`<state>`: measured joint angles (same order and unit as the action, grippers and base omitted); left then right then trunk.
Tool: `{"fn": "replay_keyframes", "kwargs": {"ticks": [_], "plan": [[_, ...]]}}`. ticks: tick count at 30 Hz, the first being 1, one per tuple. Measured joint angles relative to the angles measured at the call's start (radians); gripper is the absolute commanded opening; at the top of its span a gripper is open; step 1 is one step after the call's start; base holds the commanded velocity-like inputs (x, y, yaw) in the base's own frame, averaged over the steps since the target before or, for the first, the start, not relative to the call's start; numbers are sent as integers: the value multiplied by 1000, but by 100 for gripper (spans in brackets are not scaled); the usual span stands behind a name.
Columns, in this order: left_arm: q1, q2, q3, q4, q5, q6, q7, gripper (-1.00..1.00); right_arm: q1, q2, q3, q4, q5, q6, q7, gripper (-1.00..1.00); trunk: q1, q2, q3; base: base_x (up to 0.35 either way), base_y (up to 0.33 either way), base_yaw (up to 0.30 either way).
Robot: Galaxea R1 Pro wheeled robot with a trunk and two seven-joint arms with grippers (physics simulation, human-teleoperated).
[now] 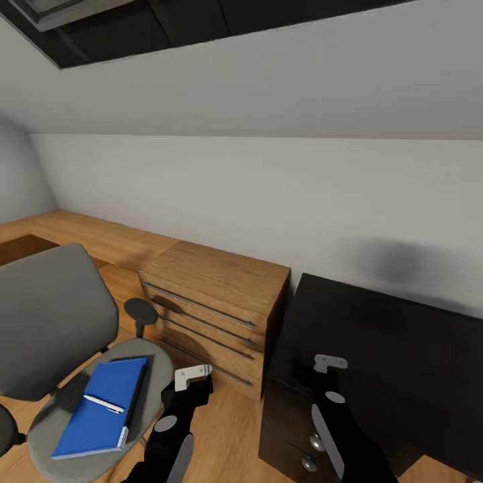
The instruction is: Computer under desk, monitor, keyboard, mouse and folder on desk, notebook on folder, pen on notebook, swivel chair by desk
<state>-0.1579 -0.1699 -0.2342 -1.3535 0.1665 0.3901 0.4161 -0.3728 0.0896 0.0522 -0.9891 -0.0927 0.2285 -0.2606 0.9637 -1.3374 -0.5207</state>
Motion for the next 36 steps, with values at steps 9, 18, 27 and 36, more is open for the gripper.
{"fn": "replay_keyframes", "kwargs": {"ticks": [9,18,27,36], "plan": [[0,0,0,0,0,0,0,100,0,-1,9,1,-1,1,2,-100,0,0,0,0,0,23],[0,-1,0,0,0,0,0,100,1,0,10,1,0,1,3,-100,0,0,0,28,0,0],[0,0,0,1,0,0,-1,100,0,0,10,1,-1,1,5,-100,0,0,0,113,0,0],[-1,-1,0,0,0,0,0,100,1,0,11,3,-5,8,3,100,0,0,0,7,0,0]]}}
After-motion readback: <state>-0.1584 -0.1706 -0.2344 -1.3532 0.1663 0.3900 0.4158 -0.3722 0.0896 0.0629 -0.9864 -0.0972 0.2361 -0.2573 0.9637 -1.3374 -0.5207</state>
